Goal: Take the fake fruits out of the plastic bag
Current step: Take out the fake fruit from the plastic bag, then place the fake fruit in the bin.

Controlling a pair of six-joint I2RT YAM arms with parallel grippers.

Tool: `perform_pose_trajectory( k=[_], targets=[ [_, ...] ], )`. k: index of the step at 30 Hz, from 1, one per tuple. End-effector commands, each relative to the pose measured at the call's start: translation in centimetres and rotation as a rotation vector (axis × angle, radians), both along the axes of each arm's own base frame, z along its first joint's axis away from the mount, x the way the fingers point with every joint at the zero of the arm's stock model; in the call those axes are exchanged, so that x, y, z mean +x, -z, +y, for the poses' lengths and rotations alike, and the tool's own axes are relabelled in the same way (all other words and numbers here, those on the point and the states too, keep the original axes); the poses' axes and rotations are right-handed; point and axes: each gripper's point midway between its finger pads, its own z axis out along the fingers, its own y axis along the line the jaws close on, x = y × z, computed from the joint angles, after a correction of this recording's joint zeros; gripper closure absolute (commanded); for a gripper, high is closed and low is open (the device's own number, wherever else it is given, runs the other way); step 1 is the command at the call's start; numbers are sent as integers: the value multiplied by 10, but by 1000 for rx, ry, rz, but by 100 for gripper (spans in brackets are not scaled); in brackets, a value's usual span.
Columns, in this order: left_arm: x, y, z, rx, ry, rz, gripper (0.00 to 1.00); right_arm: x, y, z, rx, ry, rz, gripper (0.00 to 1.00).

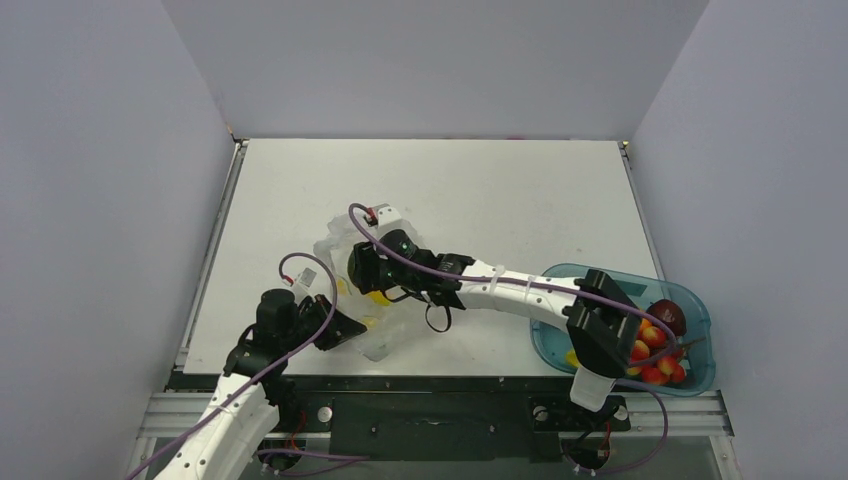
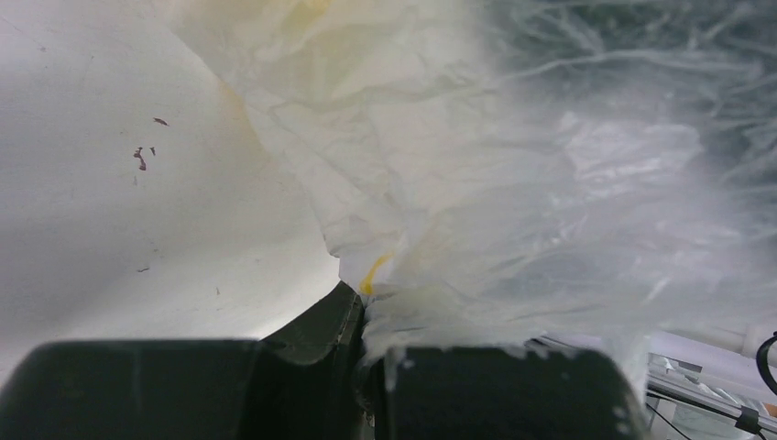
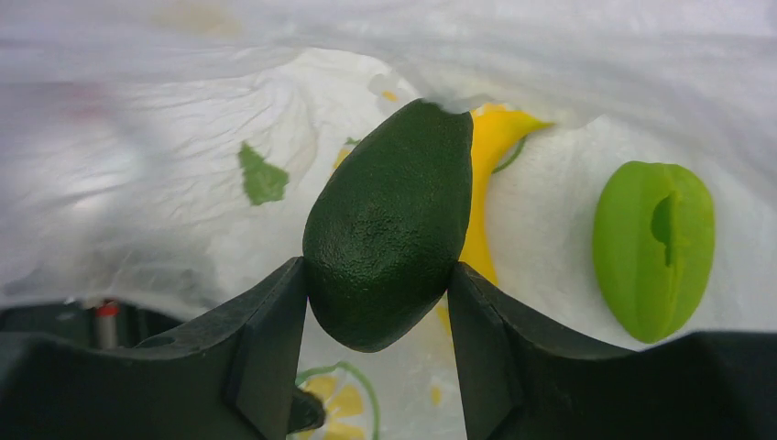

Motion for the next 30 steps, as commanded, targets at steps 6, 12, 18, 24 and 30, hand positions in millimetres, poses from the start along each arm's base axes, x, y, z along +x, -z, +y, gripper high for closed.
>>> perform_pose_trajectory(
  k=[6,12,18,24,30],
  targets=[
    [12,-17,3,0,-30,-105,100,-34,-77,6,247,-122,77,95],
    [16,-22,6,-3,-59,-150,100,-51,-96,-26,230,-132,59,99],
    [17,-23,6,-12,-62,-185,100,-53,-119,-89,141,-50,-47,100],
    [18,-25,2,-40,-45,-219,100,-20,-122,-228,2,442,-227,100],
    [19,-30,2,-49,-43,-240,100,-30,-87,-375,-9,968,-236,100]
  ],
)
